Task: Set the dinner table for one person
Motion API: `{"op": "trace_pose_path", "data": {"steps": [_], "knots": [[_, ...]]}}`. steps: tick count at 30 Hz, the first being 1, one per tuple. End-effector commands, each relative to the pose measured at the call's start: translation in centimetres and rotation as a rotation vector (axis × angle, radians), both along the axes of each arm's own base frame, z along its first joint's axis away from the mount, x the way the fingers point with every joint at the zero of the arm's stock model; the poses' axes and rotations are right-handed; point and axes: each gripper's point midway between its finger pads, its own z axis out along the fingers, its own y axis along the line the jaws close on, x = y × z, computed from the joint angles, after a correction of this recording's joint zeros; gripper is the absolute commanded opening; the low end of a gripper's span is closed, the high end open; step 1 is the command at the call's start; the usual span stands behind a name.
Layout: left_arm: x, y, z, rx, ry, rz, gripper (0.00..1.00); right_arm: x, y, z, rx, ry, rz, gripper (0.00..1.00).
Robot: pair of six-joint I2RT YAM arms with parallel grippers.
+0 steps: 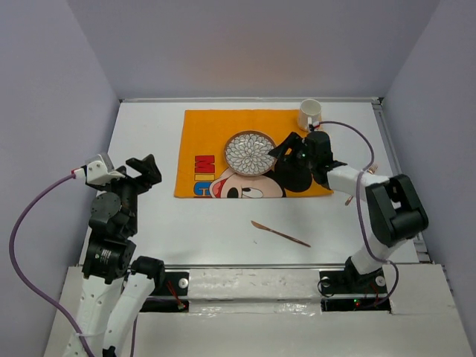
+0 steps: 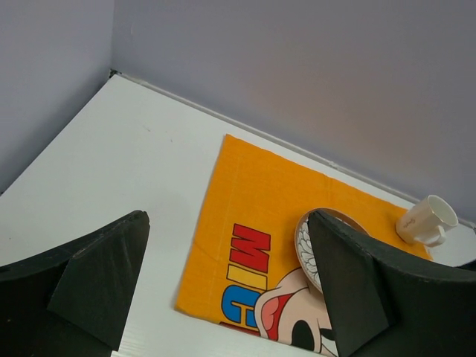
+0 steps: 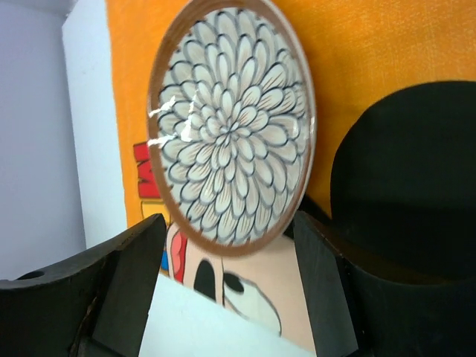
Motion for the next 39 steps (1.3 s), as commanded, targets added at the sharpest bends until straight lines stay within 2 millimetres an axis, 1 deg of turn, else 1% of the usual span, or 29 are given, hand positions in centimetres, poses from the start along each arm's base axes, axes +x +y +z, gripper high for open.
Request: {"op": "trace_pose_path", "data": {"steps": [1,2,3,4,5,6,7,8,9,10,11,12,13,17,18,19,22,23,24,25,29,31,32,34,37,39], "knots": [[-0.2,-0.4,1.4,0.000,-0.059,-0.024,0.99,-5.0,-1.7,4.1,-0.092,-0.132,0.113,0.75],[-0.2,-0.6,1.4,0.001,-0.062,-0.034,0.99,-7.4,-2.1,2.5,-0.113,-0.090,0.154,0.75],[-0.3,-0.7,1.4,0.001,-0.063,-0.036,0.99,-8.9,-2.5,2.2,-0.134,-0.080,0.179,0.75],[-0.3,-0.8,1.5,0.002,-0.064,-0.044,0.99,-11.9,-3.7,1.2,-0.186,-0.041,0.217,0.75],[-0.4,-0.9,1.6,0.001,-0.070,-0.048,0.99,-13.7,-4.3,0.5,-0.209,-0.008,0.241,0.75],[-0.5,-1.0,1.7,-0.001,-0.074,-0.056,0.99,-15.1,-4.8,0.0,-0.226,0.013,0.256,0.75],[-0.5,-1.2,1.8,0.000,-0.077,-0.065,0.99,-17.3,-5.6,-0.2,-0.250,0.047,0.277,0.75],[-0.6,-1.2,1.9,-0.002,-0.084,-0.069,0.99,-19.1,-5.9,-1.2,-0.262,0.090,0.300,0.75],[-0.7,-1.3,1.9,-0.002,-0.086,-0.072,0.99,-20.8,-6.5,-1.4,-0.276,0.124,0.307,0.75],[-0.8,-1.3,2.0,-0.001,-0.089,-0.074,0.99,-21.6,-6.4,-2.0,-0.277,0.159,0.317,0.75],[-0.9,-1.3,2.1,-0.004,-0.093,-0.075,0.99,-22.1,-6.0,-1.3,-0.261,0.133,0.322,0.80],[-0.9,-1.3,2.1,-0.004,-0.095,-0.075,0.99,-22.8,-5.6,-1.3,-0.236,0.158,0.322,0.81],[-0.9,-1.3,2.1,-0.003,-0.096,-0.078,0.99,-23.0,-5.3,-1.2,-0.226,0.163,0.327,0.83],[-0.9,-1.7,1.9,0.002,-0.090,-0.092,0.99,-23.4,-6.1,-2.7,-0.293,0.214,0.306,0.87],[-0.9,-1.8,2.0,0.001,-0.093,-0.096,0.99,-23.5,-6.0,-2.9,-0.308,0.220,0.315,0.88],[-0.9,-1.9,2.0,0.001,-0.094,-0.104,0.99,-23.7,-5.7,-2.9,-0.322,0.217,0.329,0.88],[-1.2,-2.0,2.2,0.002,-0.103,-0.110,0.99,-23.7,-5.4,-4.0,-0.392,0.240,0.343,0.88],[-1.3,-1.9,2.3,0.000,-0.104,-0.107,0.99,-24.1,-4.6,-3.9,-0.416,0.231,0.377,0.88],[-1.4,-1.9,2.3,0.000,-0.108,-0.108,0.99,-24.1,-4.5,-4.7,-0.455,0.245,0.384,0.88],[-1.4,-1.9,2.3,0.001,-0.110,-0.108,0.99,-24.2,-4.2,-4.9,-0.472,0.245,0.399,0.88],[-1.4,-2.1,2.3,0.002,-0.108,-0.116,0.99,-24.5,-3.9,-5.9,-0.537,0.266,0.416,0.81],[-1.3,-2.2,2.2,0.005,-0.103,-0.120,0.99,-24.8,-3.6,-5.9,-0.539,0.266,0.422,0.79],[-1.3,-2.3,2.2,0.005,-0.102,-0.123,0.99,-25.2,-3.3,-5.9,-0.541,0.265,0.436,0.76],[-1.3,-2.4,2.2,0.005,-0.102,-0.125,0.99,-26.1,-3.1,-6.0,-0.556,0.281,0.461,0.73],[-1.3,-2.4,2.2,0.005,-0.103,-0.125,0.99,-27.2,-3.1,-6.8,-0.597,0.319,0.474,0.66],[-1.2,-2.3,2.2,0.005,-0.102,-0.123,0.99,-28.4,-2.9,-7.8,-0.633,0.355,0.490,0.62]]}}
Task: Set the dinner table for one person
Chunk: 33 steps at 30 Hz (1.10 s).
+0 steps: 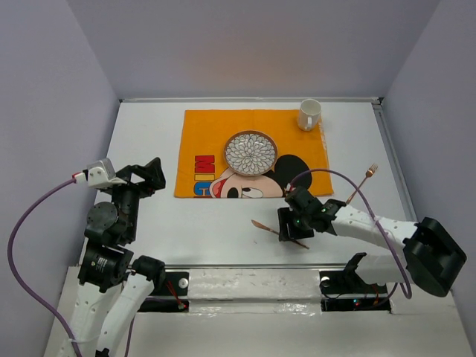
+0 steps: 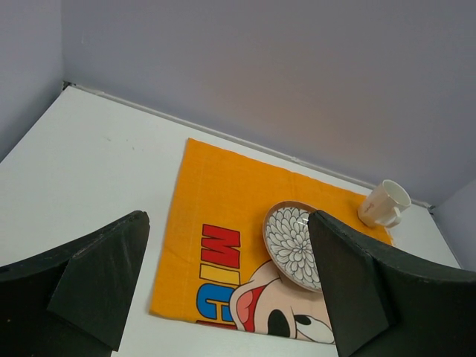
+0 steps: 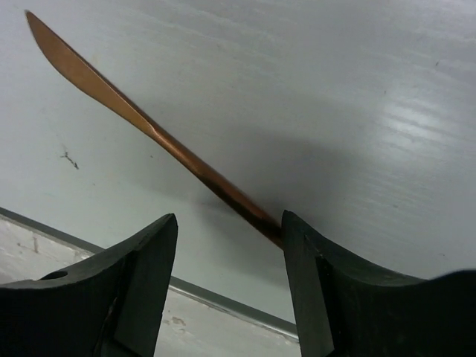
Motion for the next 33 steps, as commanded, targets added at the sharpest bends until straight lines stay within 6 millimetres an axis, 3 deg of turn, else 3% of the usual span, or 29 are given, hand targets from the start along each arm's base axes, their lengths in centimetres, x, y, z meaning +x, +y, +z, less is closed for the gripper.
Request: {"op": "trace_pose_path", "data": {"steps": [1,7,15,20,23,29,33], "knots": [[0.2,0.0,0.7,0.009,-0.034,0.003,0.99,-1.0,0.1,-0.8,-0.106,0.013,-0.014,0.61],[0.3,-0.1,0.6,0.010,-0.029,-0.004,0.99,-2.4,1.1,-1.9,-0.224,0.002,0.041,0.56],[0.2,-0.1,0.7,0.012,-0.032,-0.002,0.99,-2.7,2.5,-2.5,-0.324,-0.020,0.127,0.34],[0.3,-0.1,0.7,0.012,-0.033,0.000,0.99,-2.5,2.5,-2.2,-0.325,-0.044,0.124,0.00],[0.3,-0.1,0.7,0.013,-0.030,-0.003,0.99,-2.3,3.3,-0.5,-0.269,-0.082,0.126,0.00],[0.4,-0.2,0.6,0.014,-0.027,-0.003,0.99,-1.1,4.0,5.2,-0.151,-0.195,0.097,0.00],[0.4,-0.2,0.6,0.013,-0.028,-0.007,0.99,1.8,4.3,9.1,-0.135,-0.330,0.045,0.00]]}}
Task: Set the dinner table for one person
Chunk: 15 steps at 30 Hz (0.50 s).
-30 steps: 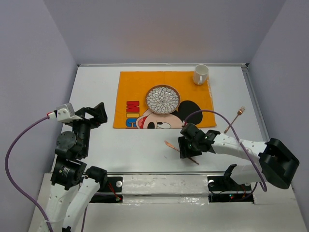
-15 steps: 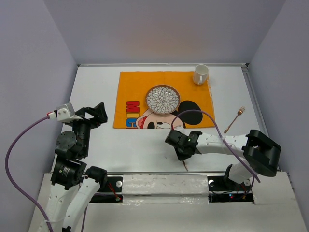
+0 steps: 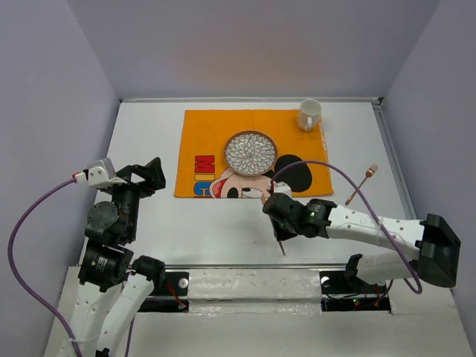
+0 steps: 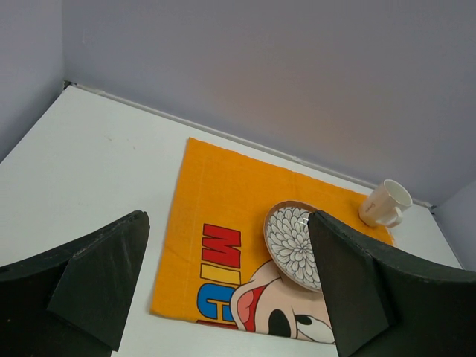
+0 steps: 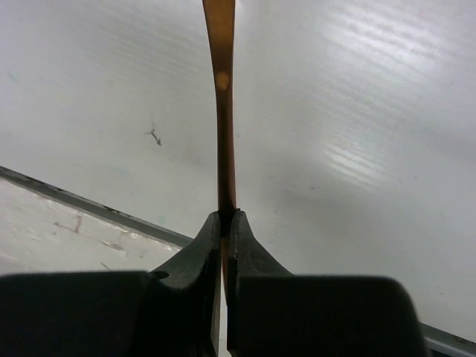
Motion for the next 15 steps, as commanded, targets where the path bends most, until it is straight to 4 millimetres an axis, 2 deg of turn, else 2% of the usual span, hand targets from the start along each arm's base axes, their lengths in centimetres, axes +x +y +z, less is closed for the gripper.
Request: {"op": "trace_pose_path", "data": {"steps": [1,3,4,7,8,10,11,12,15], "knots": [[0.3,-0.2,0.7,0.011,-0.031,-0.007,0.99,3.9,0.8,5.2,0.041,-0.179,-0.043,0.00],[0.3,-0.2,0.8,0.011,-0.033,-0.006,0.99,5.4,0.8,6.2,0.034,-0.223,-0.063,0.00],[0.3,-0.2,0.7,0.011,-0.031,-0.007,0.99,7.4,0.4,7.7,0.034,-0.285,-0.095,0.00],[0.3,-0.2,0.8,0.011,-0.033,-0.009,0.99,10.5,0.0,9.4,0.068,-0.345,-0.132,0.00],[0.4,-0.3,0.7,0.011,-0.031,-0.012,0.99,13.0,-1.0,10.2,0.091,-0.388,-0.174,0.00],[0.4,-0.4,0.7,0.013,-0.031,-0.013,0.99,15.1,-1.6,10.0,0.117,-0.387,-0.189,0.00],[0.4,-0.4,0.7,0.012,-0.028,-0.014,0.99,16.6,-1.6,10.5,0.133,-0.421,-0.193,0.00],[0.4,-0.4,0.7,0.013,-0.030,-0.013,0.99,18.3,-2.7,9.7,0.109,-0.416,-0.227,0.00],[0.3,-0.4,0.7,0.015,-0.030,-0.015,0.99,21.5,-3.0,9.7,0.127,-0.433,-0.244,0.00]]}}
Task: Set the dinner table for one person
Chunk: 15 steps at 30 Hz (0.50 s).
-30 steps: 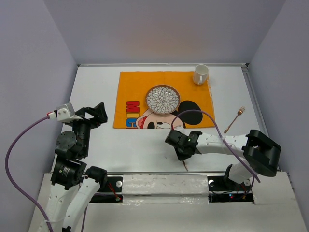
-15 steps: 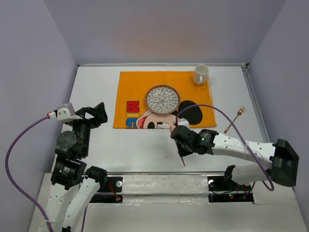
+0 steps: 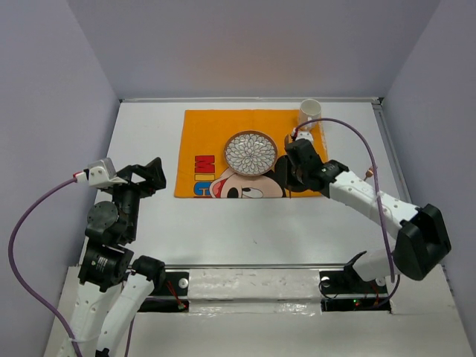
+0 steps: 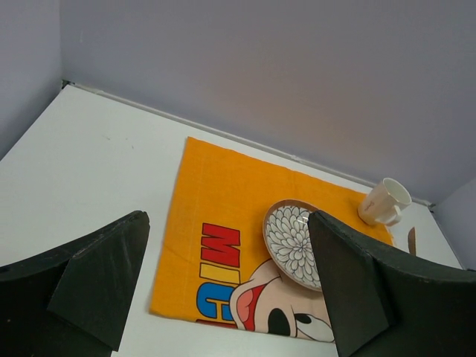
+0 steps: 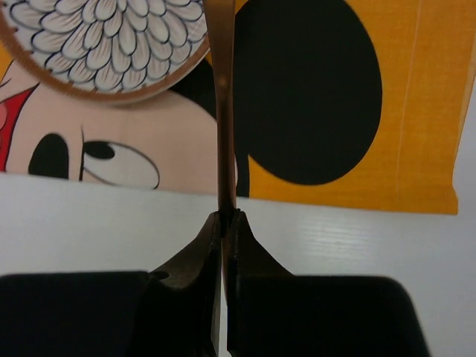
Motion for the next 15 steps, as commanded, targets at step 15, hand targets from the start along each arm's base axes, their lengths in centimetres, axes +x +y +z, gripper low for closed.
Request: {"op": "trace_pose_path", "data": {"steps": [15], "knots": [[0.2,-0.6,0.8,0.016,-0.031,-0.023,0.99,16.3,-2.2,-1.6,0.082,-0.093,0.001,0.00]]}}
